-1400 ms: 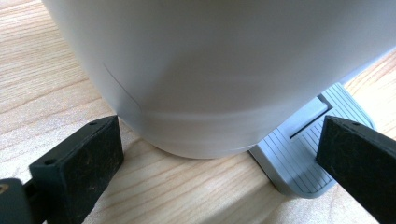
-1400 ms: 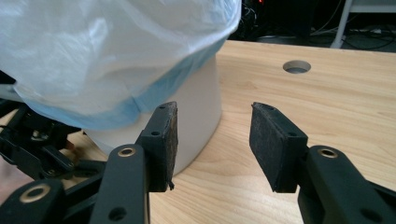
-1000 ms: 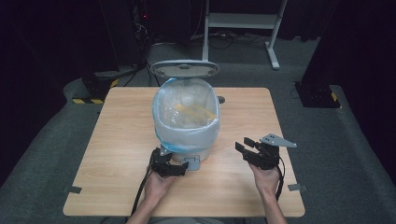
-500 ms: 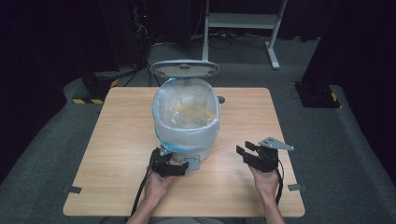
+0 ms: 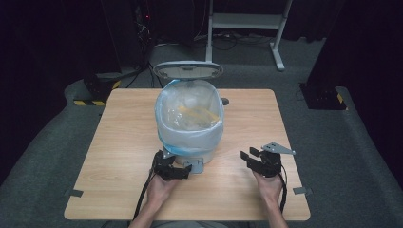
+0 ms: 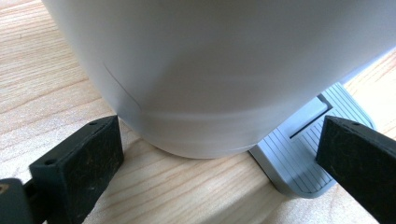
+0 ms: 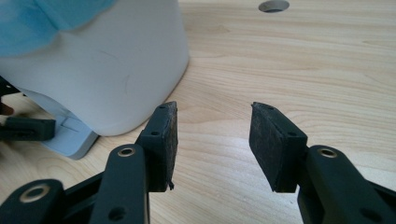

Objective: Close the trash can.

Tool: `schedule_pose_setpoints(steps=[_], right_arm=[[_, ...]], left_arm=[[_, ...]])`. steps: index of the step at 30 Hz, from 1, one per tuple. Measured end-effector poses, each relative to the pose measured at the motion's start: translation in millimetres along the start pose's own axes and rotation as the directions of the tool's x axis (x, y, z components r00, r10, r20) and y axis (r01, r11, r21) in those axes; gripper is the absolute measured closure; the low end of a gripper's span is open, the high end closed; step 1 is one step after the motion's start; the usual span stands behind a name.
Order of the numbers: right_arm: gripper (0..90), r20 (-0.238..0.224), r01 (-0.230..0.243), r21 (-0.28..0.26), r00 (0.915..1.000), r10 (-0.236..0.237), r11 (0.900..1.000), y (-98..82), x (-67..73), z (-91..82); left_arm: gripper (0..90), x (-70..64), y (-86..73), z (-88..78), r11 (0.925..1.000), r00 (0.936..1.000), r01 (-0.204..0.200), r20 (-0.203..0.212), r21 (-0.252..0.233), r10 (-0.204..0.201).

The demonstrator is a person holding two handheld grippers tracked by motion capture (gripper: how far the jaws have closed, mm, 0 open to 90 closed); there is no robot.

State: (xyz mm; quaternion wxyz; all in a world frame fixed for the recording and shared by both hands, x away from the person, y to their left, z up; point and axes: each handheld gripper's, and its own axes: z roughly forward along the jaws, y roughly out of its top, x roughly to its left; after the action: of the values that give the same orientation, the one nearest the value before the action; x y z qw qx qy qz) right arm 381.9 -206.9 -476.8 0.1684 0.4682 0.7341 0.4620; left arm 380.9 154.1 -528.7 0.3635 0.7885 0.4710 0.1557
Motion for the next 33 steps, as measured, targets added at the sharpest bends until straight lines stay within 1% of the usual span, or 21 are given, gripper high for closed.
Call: schedule_pose_setpoints(steps=[7,12,17,21,26,31,33], right_arm=[[51.9,0.025,-0.008,0.026,0.9997,0.007,1.000,-4.7,-2.8,5.4],[51.8,0.040,0.003,0.040,0.9992,-0.004,0.999,-4.9,-4.3,8.8],[50.8,0.060,0.007,0.069,0.9981,-0.011,0.998,-6.4,-5.7,15.9],[50.4,0.072,0.013,0.081,0.9972,-0.019,0.997,-7.2,-5.8,21.1],[49.3,0.094,0.016,0.105,0.9952,-0.026,0.994,-8.7,-6.6,28.3],[48.3,0.116,0.035,0.131,0.9920,-0.051,0.991,-10.3,-6.4,34.8],[47.6,0.124,0.034,0.137,0.9910,-0.051,0.990,-11.0,-6.5,36.4]], left_arm=[[0.6,0.0,0.0,0.0,1.0000,1.0000,0.000,0.000,0.000,0.000],[0.6,0.0,0.0,0.0,1.0000,1.0000,0.000,0.000,0.000,0.000],[0.6,0.0,0.0,0.0,1.0000,1.0000,0.000,0.000,0.001,0.000],[0.6,0.0,0.0,0.0,1.0000,1.0000,0.000,0.000,0.000,0.000],[0.6,0.0,0.0,0.0,1.0000,1.0000,0.000,0.000,0.000,0.000],[0.7,0.0,0.0,0.0,1.0000,1.0000,0.000,0.000,0.000,0.000],[0.6,0.0,0.0,-0.1,1.0000,1.0000,0.000,0.000,0.000,0.000]])
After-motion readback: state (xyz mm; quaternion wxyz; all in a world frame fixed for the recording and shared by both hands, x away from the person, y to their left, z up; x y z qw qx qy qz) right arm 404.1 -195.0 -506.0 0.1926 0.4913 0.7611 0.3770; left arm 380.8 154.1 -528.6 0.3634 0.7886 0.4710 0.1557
